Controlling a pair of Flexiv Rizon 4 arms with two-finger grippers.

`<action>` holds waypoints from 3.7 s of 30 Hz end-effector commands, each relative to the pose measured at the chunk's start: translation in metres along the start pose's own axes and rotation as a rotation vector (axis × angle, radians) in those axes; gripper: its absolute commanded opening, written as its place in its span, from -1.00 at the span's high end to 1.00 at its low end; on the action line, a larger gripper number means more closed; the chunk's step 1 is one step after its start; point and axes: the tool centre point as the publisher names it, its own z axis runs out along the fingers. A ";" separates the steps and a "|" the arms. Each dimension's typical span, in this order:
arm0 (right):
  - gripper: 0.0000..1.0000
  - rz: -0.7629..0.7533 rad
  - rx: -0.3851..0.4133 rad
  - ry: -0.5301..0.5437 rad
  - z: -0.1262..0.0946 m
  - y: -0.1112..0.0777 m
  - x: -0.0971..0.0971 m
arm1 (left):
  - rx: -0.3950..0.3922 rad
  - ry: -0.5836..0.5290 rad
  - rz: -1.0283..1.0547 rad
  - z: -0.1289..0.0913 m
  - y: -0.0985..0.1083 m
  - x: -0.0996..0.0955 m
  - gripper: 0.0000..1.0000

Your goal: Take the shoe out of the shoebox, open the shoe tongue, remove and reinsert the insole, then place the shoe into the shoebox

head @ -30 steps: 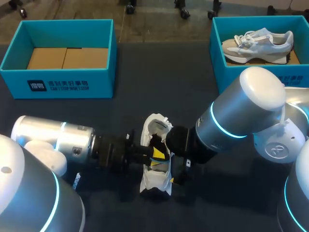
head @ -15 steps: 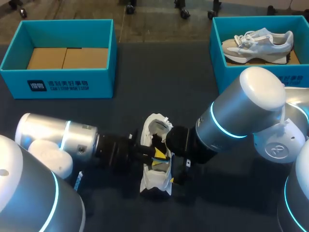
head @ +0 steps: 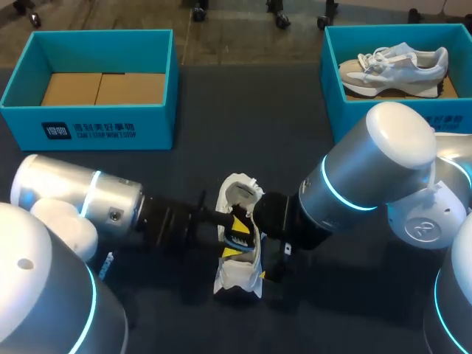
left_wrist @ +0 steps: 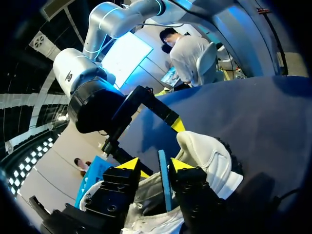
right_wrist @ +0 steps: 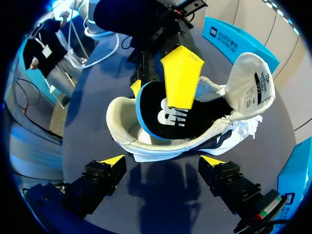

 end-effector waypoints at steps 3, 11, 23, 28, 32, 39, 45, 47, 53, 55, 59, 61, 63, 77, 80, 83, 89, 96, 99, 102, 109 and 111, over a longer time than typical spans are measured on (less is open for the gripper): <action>-1.00 0.000 -0.002 -0.001 0.002 0.000 0.001 | -0.024 0.079 -0.010 0.001 -0.003 0.002 0.44; -1.00 0.000 -0.002 -0.001 0.002 0.000 0.001 | -0.053 0.122 -0.020 0.013 0.016 0.011 1.00; -1.00 0.000 -0.002 -0.001 0.002 0.000 0.001 | -0.055 0.150 -0.028 0.006 0.010 0.009 0.21; -1.00 0.000 -0.002 -0.001 0.002 0.000 0.001 | -0.058 0.149 -0.022 -0.008 0.005 0.001 0.07; -1.00 0.000 -0.002 -0.001 0.002 0.000 0.001 | -0.053 0.168 -0.018 -0.016 -0.001 -0.004 0.08; -1.00 -0.006 0.005 0.002 -0.002 -0.001 0.000 | -0.054 0.241 -0.001 -0.024 -0.005 -0.008 0.07; -1.00 -0.032 0.013 0.027 -0.022 -0.016 -0.004 | -0.070 0.315 0.028 -0.038 -0.006 -0.008 0.07; -1.00 -0.043 -0.002 0.026 -0.025 -0.019 -0.005 | -0.073 0.320 0.032 -0.040 -0.006 -0.009 0.07; -1.00 -0.061 0.032 0.043 -0.059 -0.048 -0.013 | -0.089 0.445 0.089 -0.058 -0.012 -0.012 0.09; -1.00 -0.062 0.054 0.048 -0.069 -0.059 -0.016 | -0.097 0.485 0.109 -0.064 -0.014 -0.015 0.09; -1.00 -0.088 0.060 0.047 -0.083 -0.074 -0.021 | -0.105 0.561 0.147 -0.071 -0.018 -0.022 0.11; -1.00 -0.092 0.059 0.058 -0.088 -0.080 -0.023 | -0.110 0.609 0.168 -0.075 -0.020 -0.027 0.15; -1.00 -0.085 0.046 0.058 -0.091 -0.082 -0.023 | -0.117 0.649 0.188 -0.079 -0.022 -0.033 0.15; -1.00 -0.085 0.046 0.058 -0.091 -0.082 -0.023 | -0.114 0.939 0.265 -0.088 -0.024 -0.053 0.25; -1.00 -0.085 0.046 0.058 -0.091 -0.082 -0.023 | -0.122 0.986 0.282 -0.089 -0.022 -0.055 1.00; -1.00 -0.085 0.046 0.058 -0.091 -0.082 -0.023 | -0.100 1.033 0.295 -0.088 -0.020 -0.056 1.00; -1.00 -0.085 0.046 0.058 -0.091 -0.082 -0.023 | -0.100 1.033 0.295 -0.088 -0.020 -0.056 1.00; -1.00 -0.085 0.046 0.058 -0.091 -0.082 -0.023 | -0.100 1.033 0.295 -0.088 -0.020 -0.056 1.00; -1.00 -0.085 0.046 0.058 -0.091 -0.082 -0.023 | -0.087 1.134 0.363 -0.069 -0.016 -0.056 1.00; -1.00 -0.086 0.056 0.061 -0.095 -0.090 -0.024 | -0.069 1.190 0.398 -0.057 -0.010 -0.053 1.00; -1.00 -0.107 0.065 0.062 -0.108 -0.110 -0.027 | -0.034 1.336 0.460 -0.037 0.000 -0.034 1.00; -1.00 -0.107 0.065 0.062 -0.108 -0.110 -0.027 | -0.034 1.336 0.460 -0.037 0.000 -0.034 1.00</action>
